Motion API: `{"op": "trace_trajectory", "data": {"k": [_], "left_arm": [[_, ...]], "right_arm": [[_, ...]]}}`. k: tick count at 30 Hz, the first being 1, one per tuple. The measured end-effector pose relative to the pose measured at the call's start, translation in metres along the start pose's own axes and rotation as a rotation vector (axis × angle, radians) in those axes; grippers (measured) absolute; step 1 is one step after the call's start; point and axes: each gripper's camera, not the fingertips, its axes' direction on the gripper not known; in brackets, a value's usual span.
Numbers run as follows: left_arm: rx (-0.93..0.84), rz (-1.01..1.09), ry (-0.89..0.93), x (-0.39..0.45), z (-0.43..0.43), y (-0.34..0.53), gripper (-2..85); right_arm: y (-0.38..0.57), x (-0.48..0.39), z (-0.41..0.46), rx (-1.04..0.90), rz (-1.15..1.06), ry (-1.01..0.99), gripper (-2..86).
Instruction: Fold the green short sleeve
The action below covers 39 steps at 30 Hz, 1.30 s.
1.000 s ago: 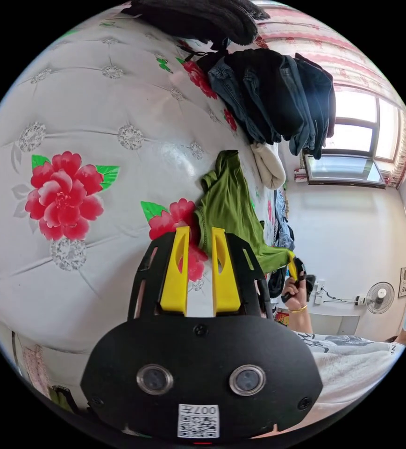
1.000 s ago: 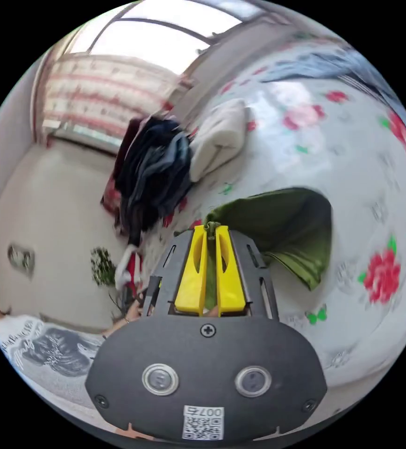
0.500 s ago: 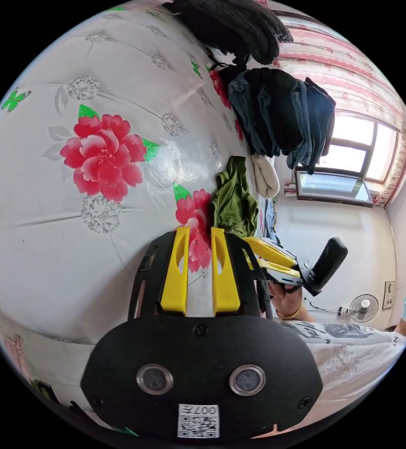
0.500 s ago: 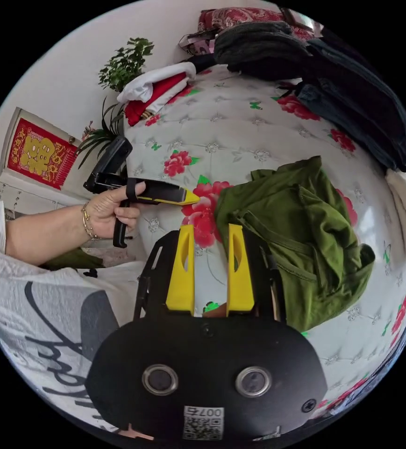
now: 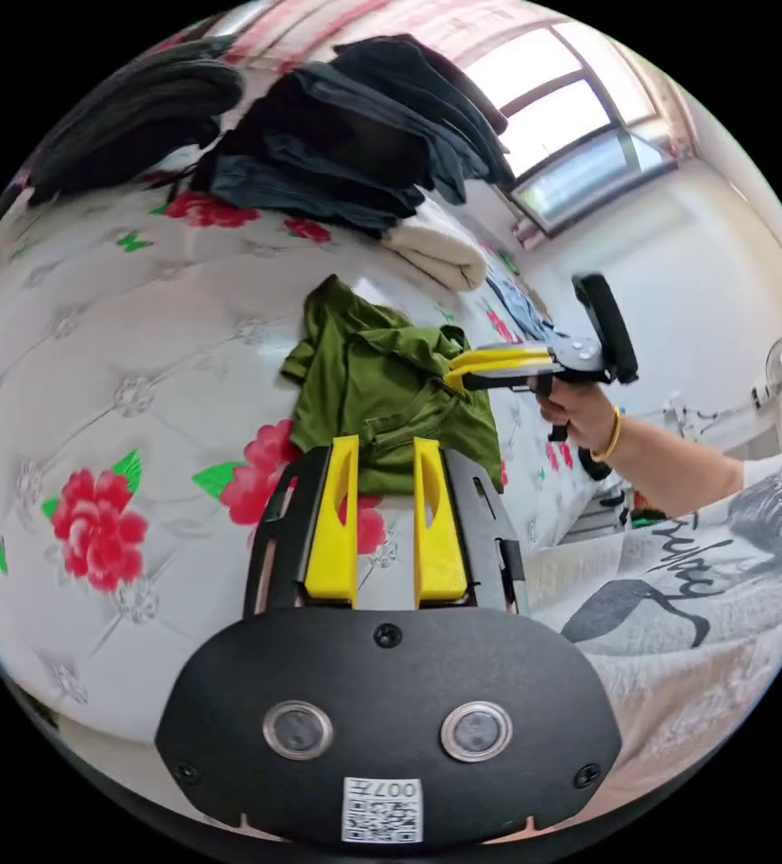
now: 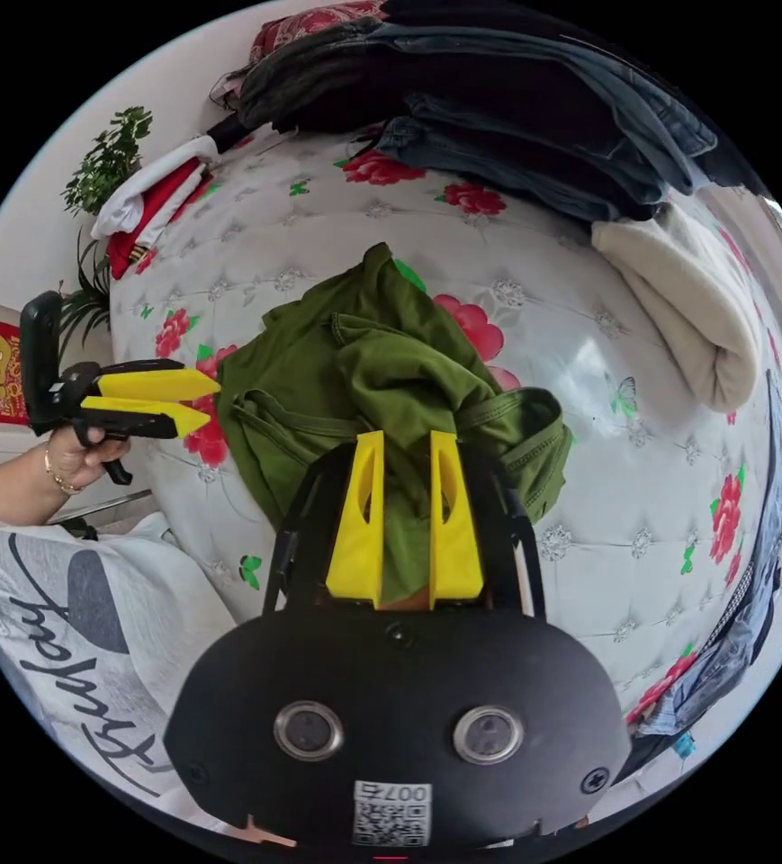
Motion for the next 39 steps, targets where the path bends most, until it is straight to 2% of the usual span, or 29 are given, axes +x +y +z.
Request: {"op": "trace_trajectory", "data": {"k": [4,6,9,12,14,16,19,24,27,32,36,39], "left_arm": [[-0.096,-0.020,-0.051,0.000,0.039,-0.003,4.5],[-0.078,-0.033,-0.051,-0.002,0.038,0.000,2.4],[-0.070,-0.032,-0.012,-0.006,0.034,0.005,0.5],[-0.056,-0.020,0.012,-0.008,0.025,0.008,-0.1],[-0.039,-0.023,0.021,-0.011,0.018,0.010,-0.2],[-0.030,-0.052,0.024,-0.020,0.013,0.012,-0.1],[-0.030,-0.093,0.052,-0.034,0.008,0.016,0.3],[-0.004,-0.135,0.088,-0.053,-0.011,0.025,2.9],[0.050,-0.198,0.099,-0.074,-0.034,0.034,4.7],[0.034,-0.255,0.109,-0.105,-0.052,0.037,7.7],[-0.065,-0.232,0.193,-0.112,-0.035,0.022,12.2],[-0.074,-0.227,0.227,-0.117,-0.027,0.009,11.7]], "right_arm": [[-0.014,0.007,0.013,-0.089,-0.048,-0.047,0.4],[-0.020,0.010,0.006,-0.076,-0.062,-0.078,0.1],[-0.038,0.023,-0.011,-0.025,-0.040,-0.225,0.0],[-0.069,0.043,-0.019,0.017,0.049,-0.380,0.3],[-0.094,0.065,-0.005,0.018,0.187,-0.526,1.1],[-0.108,0.075,0.015,0.006,0.222,-0.623,1.8],[-0.107,0.087,0.027,0.013,0.252,-0.569,2.6],[-0.042,0.127,-0.027,0.198,0.228,-0.500,3.6],[0.037,0.173,-0.046,0.245,0.331,-0.514,4.2],[0.197,0.251,-0.021,0.246,0.687,-0.669,5.8],[0.247,0.265,0.006,0.245,0.788,-0.818,6.4],[0.252,0.275,0.011,0.304,0.797,-0.890,5.8]]}}
